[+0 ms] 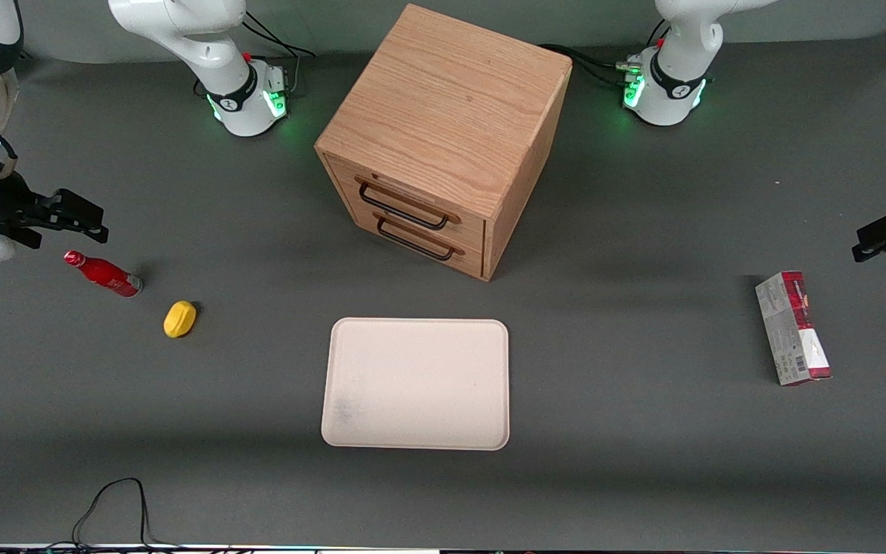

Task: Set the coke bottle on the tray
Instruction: 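Move the right gripper over the red Coca-Cola bottle, fingers open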

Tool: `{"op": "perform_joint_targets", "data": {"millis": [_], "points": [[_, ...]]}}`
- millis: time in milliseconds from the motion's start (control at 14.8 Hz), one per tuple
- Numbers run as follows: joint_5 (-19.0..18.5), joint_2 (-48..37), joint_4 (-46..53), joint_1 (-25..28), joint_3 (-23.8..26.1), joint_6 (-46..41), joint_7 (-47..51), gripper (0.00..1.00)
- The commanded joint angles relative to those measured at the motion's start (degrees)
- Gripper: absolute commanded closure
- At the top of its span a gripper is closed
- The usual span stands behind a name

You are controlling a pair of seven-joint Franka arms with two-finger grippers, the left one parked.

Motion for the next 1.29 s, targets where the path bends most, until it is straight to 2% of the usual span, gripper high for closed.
{"op": "perform_joint_targets", "data": {"millis": [0, 338, 474, 609, 880, 1218], "points": [[1.00, -0.18, -0.15, -0.18, -0.83, -0.08, 1.01, 0.00], [0.13, 0.26, -3.90, -0.44, -2.23, -0.87, 0.31, 0.00], [-2.05, -0.44, -8.74, -0.18, -5.83, 0.35, -3.45, 0.00], [-2.07, -0.44, -12.07, -0.18, -10.57, 2.28, -11.61, 0.00], [-2.15, -5.36, -29.46, 0.00, -15.86, 20.01, -19.89, 0.00], [-2.24, -5.54, -40.90, 0.00, -21.40, 35.30, -29.13, 0.00]]}}
